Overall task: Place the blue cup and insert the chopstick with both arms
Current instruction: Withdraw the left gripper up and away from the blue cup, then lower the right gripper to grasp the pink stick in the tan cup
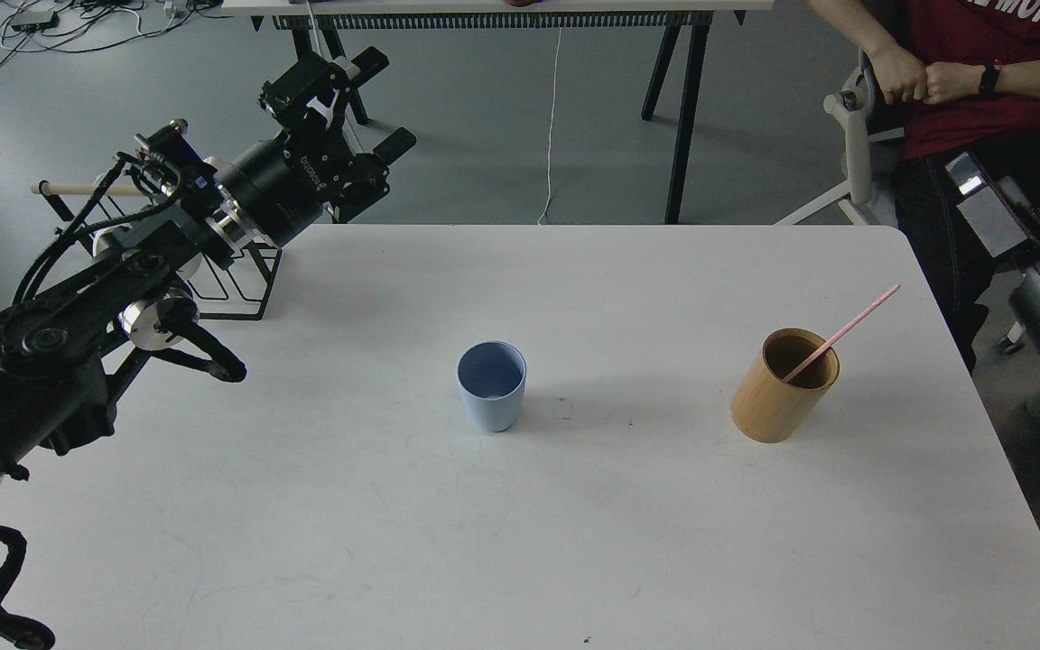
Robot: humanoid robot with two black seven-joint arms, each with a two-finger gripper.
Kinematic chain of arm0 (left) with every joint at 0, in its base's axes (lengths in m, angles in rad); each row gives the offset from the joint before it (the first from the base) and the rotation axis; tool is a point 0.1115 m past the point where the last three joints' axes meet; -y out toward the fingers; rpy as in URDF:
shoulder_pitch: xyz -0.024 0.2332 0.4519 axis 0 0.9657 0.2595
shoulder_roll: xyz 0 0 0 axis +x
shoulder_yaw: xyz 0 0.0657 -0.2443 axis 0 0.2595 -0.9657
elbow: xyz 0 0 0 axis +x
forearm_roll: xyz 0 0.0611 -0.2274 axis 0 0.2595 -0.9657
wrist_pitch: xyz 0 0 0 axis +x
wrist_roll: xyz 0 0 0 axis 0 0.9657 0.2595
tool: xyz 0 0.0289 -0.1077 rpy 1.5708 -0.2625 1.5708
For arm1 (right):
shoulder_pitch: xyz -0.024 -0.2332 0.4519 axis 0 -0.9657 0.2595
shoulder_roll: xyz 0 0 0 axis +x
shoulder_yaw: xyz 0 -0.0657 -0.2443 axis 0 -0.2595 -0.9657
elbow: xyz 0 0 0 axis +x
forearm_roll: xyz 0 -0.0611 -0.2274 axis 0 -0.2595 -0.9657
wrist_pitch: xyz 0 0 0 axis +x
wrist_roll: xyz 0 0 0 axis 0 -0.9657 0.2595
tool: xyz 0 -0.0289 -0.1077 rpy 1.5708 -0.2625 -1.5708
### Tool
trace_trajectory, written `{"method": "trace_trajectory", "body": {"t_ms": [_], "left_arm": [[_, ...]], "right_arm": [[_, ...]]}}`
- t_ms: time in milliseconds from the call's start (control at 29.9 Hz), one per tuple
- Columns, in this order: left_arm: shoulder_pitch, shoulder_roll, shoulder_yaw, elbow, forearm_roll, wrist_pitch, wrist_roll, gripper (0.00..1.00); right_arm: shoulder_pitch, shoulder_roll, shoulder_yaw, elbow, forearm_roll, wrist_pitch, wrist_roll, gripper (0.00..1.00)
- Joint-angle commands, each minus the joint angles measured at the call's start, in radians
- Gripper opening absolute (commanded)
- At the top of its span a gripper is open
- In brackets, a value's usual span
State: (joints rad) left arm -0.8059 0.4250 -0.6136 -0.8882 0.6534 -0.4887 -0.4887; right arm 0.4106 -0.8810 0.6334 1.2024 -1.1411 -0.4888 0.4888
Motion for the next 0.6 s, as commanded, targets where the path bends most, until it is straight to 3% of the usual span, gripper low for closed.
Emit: {"method": "trace_trajectory", "body": {"t_ms": [0, 267, 468, 568], "left_arm": [[0.011, -0.002, 0.002, 0.000, 0.000, 0.000, 0.000, 0.98], [0.036, 0.003, -0.002, 0.002, 0.000, 0.000, 0.000, 0.98], [0.050, 0.003, -0.002, 0.002, 0.000, 0.000, 0.000, 0.98], [0.051, 0.005, -0.002, 0.003, 0.000, 0.000, 0.000, 0.98]], "right_arm": [[-0.030, 0.002, -0.047, -0.003, 0.000, 0.000, 0.000, 0.93], [-0.038, 0.111, -0.142, -0.058, 0.000, 0.000, 0.000, 0.89], [-0.027, 0.168, -0.199, -0.078, 0.000, 0.000, 0.000, 0.76], [-0.029, 0.178, -0.230, -0.084, 0.000, 0.000, 0.000, 0.64]]}}
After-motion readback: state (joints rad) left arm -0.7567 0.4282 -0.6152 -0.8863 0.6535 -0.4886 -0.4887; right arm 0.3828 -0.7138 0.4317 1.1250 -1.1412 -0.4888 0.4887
